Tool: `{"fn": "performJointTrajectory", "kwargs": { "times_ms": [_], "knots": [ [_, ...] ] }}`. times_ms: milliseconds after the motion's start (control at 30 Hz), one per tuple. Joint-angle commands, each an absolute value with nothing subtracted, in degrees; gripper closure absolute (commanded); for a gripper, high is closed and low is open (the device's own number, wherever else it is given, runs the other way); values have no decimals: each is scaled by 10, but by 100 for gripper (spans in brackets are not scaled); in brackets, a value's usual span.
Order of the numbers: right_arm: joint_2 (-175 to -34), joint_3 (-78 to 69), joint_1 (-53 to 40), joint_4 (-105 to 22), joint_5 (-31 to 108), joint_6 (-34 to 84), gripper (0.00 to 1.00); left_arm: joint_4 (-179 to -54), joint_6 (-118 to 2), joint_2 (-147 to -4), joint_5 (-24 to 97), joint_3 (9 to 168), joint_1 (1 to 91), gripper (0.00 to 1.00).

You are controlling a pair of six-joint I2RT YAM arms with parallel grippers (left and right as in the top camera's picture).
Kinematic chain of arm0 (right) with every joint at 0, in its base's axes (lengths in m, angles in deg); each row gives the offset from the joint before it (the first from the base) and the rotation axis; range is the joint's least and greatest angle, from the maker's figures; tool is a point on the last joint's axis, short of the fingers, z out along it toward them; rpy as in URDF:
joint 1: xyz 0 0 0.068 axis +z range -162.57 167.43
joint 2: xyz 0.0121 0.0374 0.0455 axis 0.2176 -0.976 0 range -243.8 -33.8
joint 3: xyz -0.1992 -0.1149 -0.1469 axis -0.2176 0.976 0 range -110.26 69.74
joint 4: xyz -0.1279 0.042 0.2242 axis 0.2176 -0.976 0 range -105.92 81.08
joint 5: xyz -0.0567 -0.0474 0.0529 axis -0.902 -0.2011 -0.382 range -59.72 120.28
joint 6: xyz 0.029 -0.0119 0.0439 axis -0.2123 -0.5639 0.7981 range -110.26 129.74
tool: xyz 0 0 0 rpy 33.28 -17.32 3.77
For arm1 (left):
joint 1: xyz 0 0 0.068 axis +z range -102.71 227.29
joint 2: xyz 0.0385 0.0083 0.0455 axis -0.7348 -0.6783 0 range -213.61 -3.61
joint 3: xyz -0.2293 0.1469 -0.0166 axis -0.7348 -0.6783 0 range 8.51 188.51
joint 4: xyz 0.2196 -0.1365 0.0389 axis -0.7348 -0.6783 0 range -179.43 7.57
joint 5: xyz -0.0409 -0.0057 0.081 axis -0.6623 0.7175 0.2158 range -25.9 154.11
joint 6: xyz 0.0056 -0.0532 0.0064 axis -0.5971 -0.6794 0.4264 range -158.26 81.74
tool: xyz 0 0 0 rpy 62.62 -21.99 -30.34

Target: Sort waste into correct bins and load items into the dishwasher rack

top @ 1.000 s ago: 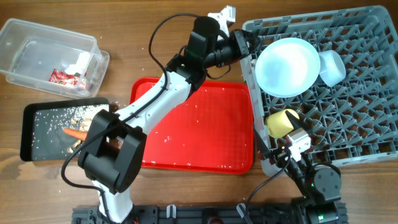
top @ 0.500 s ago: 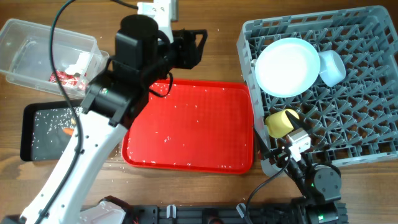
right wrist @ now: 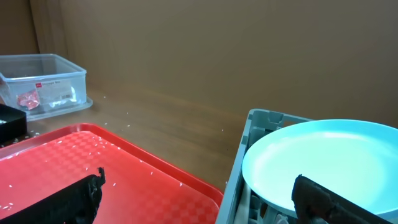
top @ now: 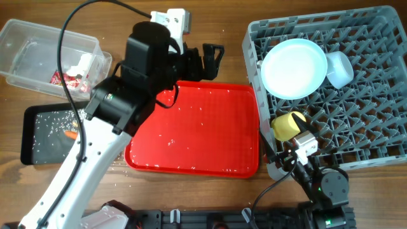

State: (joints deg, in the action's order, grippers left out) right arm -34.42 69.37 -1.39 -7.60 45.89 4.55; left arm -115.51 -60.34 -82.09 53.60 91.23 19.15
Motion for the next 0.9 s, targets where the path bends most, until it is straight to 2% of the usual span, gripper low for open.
{"fn": "performJointTrajectory", "kwargs": {
  "times_ms": [0,100,333,600,867],
  "knots": [
    [-341,694,-15,-75,468,52,0,-1216,-594,-818,563,914,195,0],
    [-341,694,-15,-75,468,52,0,-1273,-594,-798,595,913,221,0],
    [-341,694,-15,-75,468,52,0,-1254,-544,-622,627,831,336,0],
    [-341,694,-15,-75,468,52,0,-1100,-519,-320,620,514,451,0],
    [-341,694,-15,-75,468,52,0,-934,-524,-123,620,220,476,0]
  ]
}}
